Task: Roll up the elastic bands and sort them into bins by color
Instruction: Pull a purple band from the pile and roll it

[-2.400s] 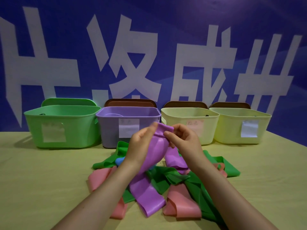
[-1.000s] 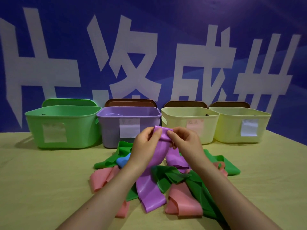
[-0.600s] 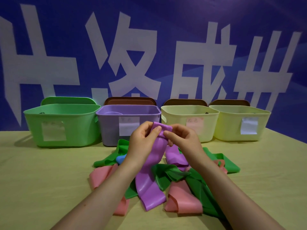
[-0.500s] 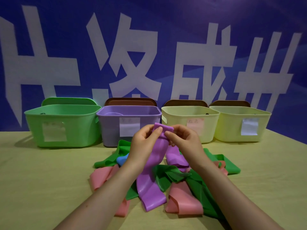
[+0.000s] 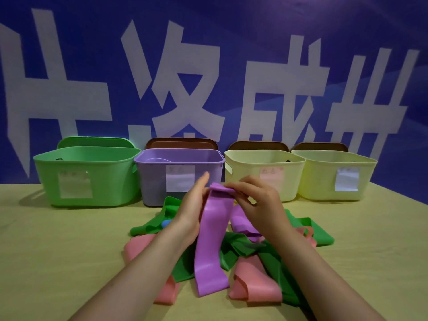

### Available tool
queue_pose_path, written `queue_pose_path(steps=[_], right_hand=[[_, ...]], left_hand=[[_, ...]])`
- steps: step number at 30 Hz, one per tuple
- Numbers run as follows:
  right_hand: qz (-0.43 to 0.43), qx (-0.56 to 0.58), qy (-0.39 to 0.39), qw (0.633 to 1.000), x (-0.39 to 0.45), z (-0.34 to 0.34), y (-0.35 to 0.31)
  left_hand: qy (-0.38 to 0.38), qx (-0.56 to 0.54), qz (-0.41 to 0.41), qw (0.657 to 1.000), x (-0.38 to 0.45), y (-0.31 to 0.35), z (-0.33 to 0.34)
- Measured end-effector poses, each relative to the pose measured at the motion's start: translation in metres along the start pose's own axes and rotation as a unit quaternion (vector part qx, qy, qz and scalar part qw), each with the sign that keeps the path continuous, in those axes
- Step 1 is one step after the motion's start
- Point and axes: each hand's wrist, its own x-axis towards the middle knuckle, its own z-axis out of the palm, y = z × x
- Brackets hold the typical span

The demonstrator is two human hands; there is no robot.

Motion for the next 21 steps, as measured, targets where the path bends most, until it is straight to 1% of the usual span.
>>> queue_pose_path(steps=[3, 5, 7, 10, 12, 15, 18, 19, 21], right_hand=[[-0.018, -0.006, -0.017, 1.0, 0.001, -0.001, 0.0], [-0.007, 0.008, -0.04, 0.999, 0.002, -0.002, 0.0], [0.034, 0.065, -0.057, 0.996, 0.001, -0.002, -0.003], [0.124, 0.156, -0.063, 0.978, 0.002, -0.002, -0.01], [0.162, 0.185, -0.057, 0.968, 0.003, -0.001, -0.014], [0.216, 0.207, -0.044, 0.953, 0.004, 0.0, -0.015], [0.286, 0.26, -0.046, 0.921, 0.006, 0.001, -0.015], [0.298, 0.275, -0.051, 0.913, 0.007, 0.002, -0.015], [0.306, 0.28, -0.059, 0.908, 0.007, 0.002, -0.015]], left_hand=[[0.011, 0.022, 0.067, 0.997, 0.001, -0.002, 0.0], [0.013, 0.041, 0.088, 0.995, 0.002, -0.004, 0.0], [0.019, 0.042, 0.09, 0.995, 0.001, -0.006, 0.0], [0.048, 0.03, 0.084, 0.995, 0.003, -0.006, -0.001], [0.059, 0.022, 0.089, 0.994, 0.004, -0.006, 0.0], [0.047, 0.024, 0.112, 0.992, 0.005, -0.007, 0.002], [0.052, 0.066, 0.147, 0.985, 0.003, -0.009, 0.003], [0.062, 0.097, 0.172, 0.978, 0.004, -0.011, 0.002], [0.075, 0.177, 0.237, 0.952, 0.004, -0.012, 0.001]])
